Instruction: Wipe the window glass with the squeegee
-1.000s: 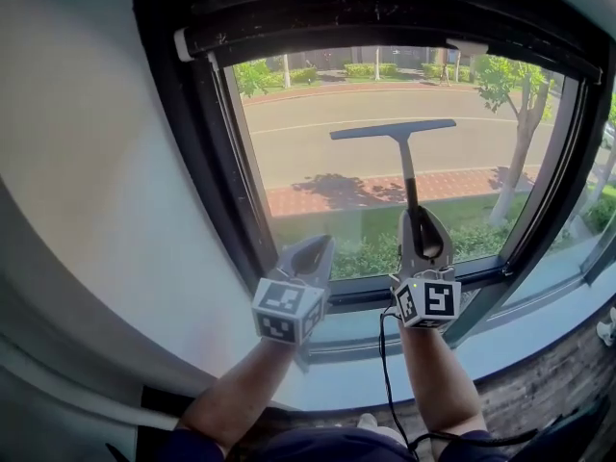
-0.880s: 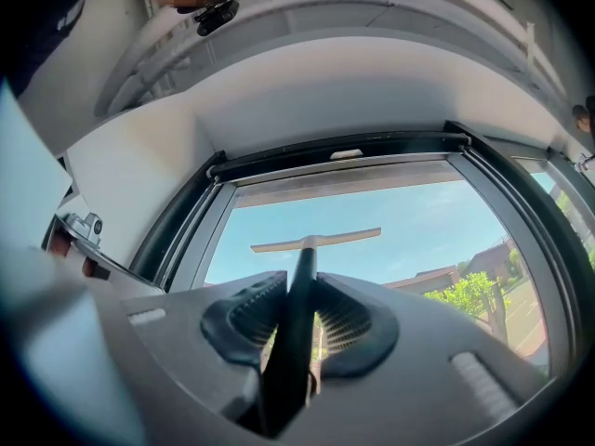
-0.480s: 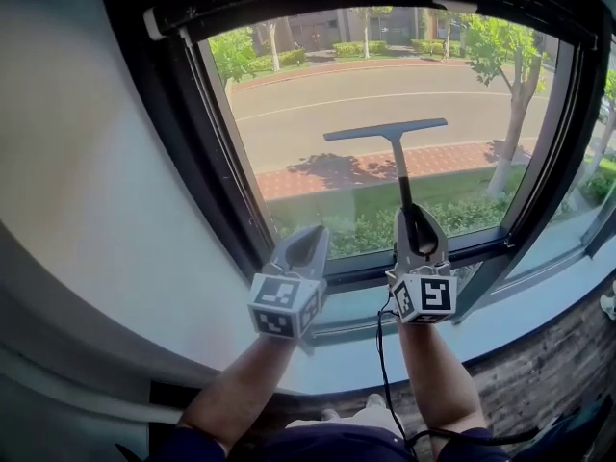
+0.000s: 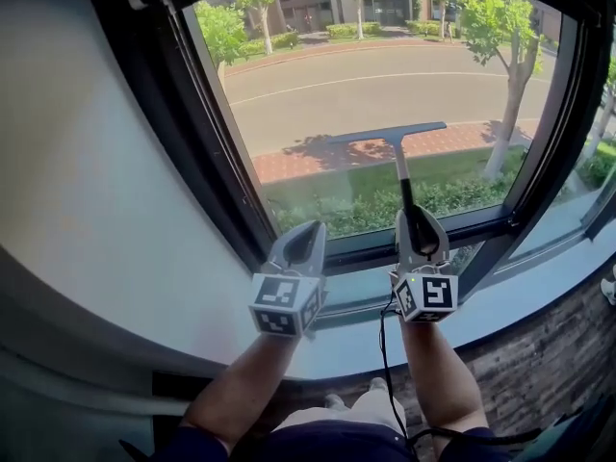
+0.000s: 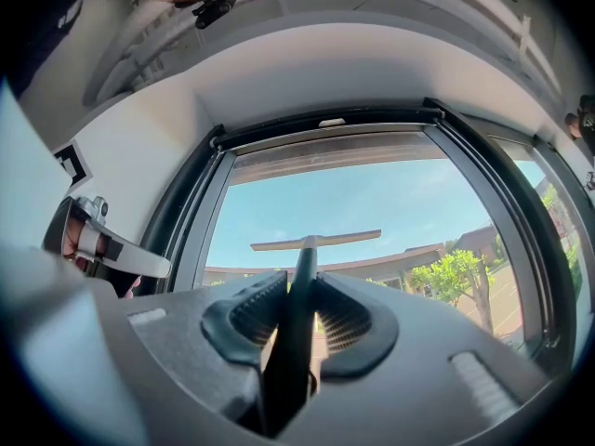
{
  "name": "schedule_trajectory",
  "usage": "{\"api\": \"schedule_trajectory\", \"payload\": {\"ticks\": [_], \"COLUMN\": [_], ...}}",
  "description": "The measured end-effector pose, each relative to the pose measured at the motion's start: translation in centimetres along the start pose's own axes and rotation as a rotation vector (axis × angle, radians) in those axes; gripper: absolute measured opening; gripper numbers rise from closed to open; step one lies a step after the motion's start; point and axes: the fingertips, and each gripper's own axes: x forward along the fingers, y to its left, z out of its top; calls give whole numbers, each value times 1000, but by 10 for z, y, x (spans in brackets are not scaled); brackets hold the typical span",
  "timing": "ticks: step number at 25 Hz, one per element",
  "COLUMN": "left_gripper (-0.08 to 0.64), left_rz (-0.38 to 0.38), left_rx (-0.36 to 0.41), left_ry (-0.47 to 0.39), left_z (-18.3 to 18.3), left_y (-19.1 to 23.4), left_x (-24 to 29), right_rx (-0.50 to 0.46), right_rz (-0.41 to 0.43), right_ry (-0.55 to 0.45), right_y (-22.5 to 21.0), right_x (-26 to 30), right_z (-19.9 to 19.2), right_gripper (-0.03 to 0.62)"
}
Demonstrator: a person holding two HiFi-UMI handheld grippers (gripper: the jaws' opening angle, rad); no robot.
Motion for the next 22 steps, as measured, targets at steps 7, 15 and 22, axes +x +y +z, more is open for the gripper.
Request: {"api": "schedule_trajectory", "payload": {"ticks": [7, 15, 22], "left_gripper": [5, 5, 5], "left_rz": [12, 24, 47], "left_rx": [9, -9, -1], "left_ry": [2, 17, 17], "left_z": [-23, -40, -47], "left_y": [1, 6, 13], "left_x": [3, 1, -5], "right_rx": [-3, -1, 12], "right_rz": [5, 8, 8], "right_ry": [48, 95, 120], "right_y": [-2, -5, -7], "right_x": [-17, -31, -40], "right_z": [-31, -60, -81], "right_gripper": [101, 103, 103]}}
